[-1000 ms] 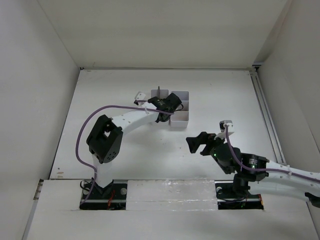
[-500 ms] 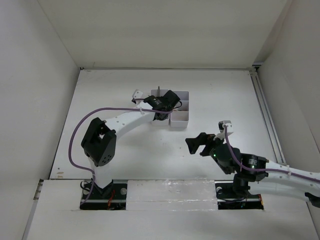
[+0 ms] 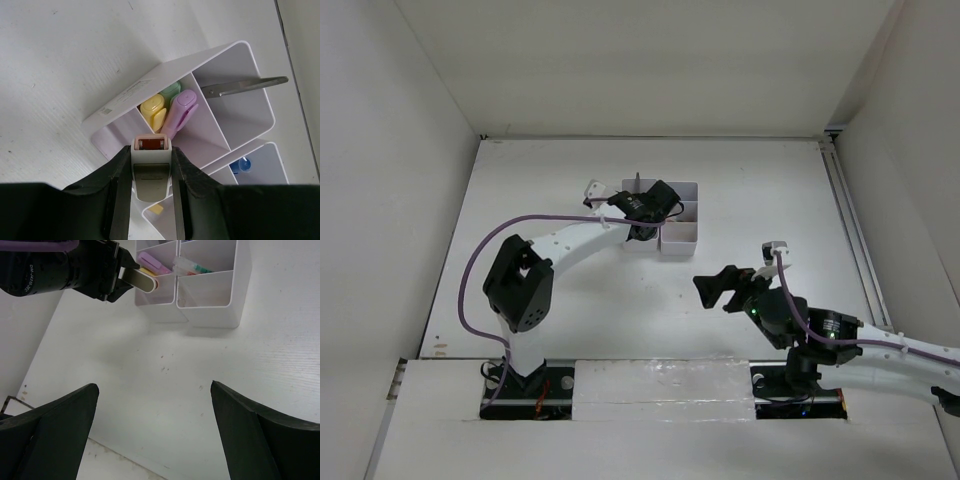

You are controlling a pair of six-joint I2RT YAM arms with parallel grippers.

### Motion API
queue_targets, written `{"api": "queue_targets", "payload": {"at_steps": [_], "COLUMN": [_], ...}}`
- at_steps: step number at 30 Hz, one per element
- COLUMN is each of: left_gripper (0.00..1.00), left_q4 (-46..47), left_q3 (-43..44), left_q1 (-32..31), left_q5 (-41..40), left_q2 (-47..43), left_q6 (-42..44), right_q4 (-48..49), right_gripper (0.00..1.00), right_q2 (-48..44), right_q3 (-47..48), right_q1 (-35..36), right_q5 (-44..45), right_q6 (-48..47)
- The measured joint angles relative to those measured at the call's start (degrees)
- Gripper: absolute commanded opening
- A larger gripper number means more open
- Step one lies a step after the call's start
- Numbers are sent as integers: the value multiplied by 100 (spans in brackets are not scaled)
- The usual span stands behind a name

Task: Sort the stationery into containers
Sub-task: Place the stapler in the storage box.

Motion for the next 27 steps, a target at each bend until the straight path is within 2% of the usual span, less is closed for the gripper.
{"api": "queue_targets", "payload": {"at_steps": [9,19,27], "left_gripper": [0,0,0], "left_q4": [-22,-555,-457], "left_q3": [0,17,17], "left_q1": [0,-79,-79], "left_q5": [46,-94,-105], "left_q2": [94,328,387], "left_q6": [-151,-616,-743], "right_q4": [0,79,79], "right_gripper": [100,100,100], "right_q2": [0,-63,-243], "right_q3": [-4,-101,-120], "right_q1": [2,2,2], "right_q5": [-13,-33,-81], "right_q6": [-70,-107,-149]}}
